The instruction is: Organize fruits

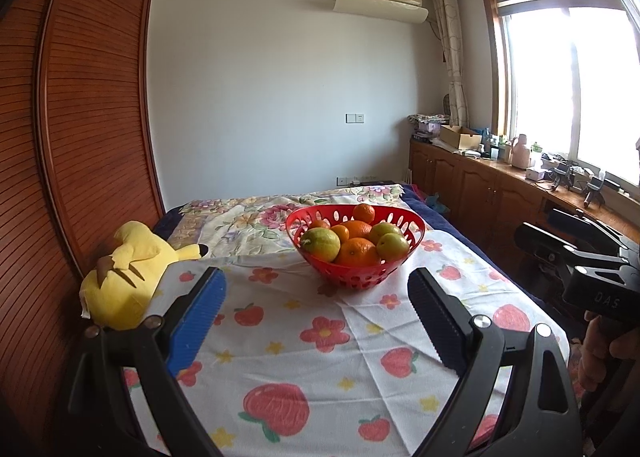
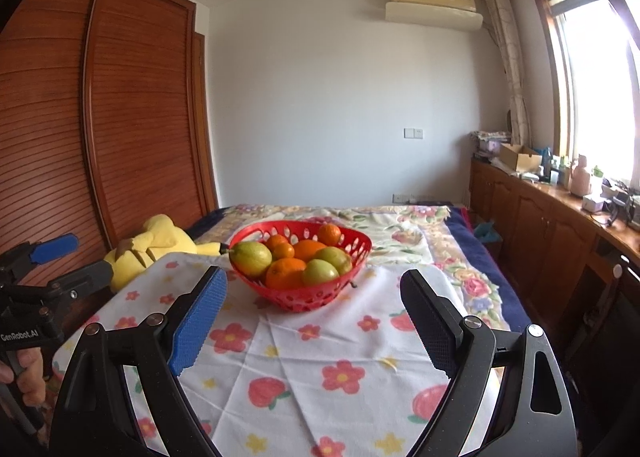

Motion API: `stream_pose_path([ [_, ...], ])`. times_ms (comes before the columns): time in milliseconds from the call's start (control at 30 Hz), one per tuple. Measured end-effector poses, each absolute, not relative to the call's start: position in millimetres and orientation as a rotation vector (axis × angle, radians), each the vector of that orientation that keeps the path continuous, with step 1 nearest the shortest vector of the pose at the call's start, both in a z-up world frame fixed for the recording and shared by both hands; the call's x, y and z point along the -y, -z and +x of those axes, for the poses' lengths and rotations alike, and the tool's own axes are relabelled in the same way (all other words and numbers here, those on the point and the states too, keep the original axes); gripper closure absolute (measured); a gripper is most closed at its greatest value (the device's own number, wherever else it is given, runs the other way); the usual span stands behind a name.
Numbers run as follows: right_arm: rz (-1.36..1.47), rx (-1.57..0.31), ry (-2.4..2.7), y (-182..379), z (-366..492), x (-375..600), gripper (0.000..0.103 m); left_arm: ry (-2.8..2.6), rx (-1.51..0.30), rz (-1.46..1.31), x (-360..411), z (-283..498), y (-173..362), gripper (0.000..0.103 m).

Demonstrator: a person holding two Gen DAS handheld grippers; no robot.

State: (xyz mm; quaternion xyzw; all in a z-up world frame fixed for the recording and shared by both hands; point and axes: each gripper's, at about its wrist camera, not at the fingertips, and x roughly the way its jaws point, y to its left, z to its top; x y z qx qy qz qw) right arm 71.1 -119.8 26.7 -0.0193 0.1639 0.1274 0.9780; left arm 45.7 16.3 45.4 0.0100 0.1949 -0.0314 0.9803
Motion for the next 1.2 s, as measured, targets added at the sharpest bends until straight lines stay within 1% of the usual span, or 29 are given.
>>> stream_pose_path([
  [367,-0.04,-0.345,-0.243,-11,47,122,0.013,0.06,-0.403,0.004,-19,29,-33,0.01],
  [600,-0.043,-0.355,-0.228,-4,49,124,0.013,0.055,-0.423,0.001,-21,30,-26,0.01],
  [1200,-0.039,-0.358,-0.229,-2,49,126,0.013,0.049,-0.421,0.004,-22,27,-26,0.01],
])
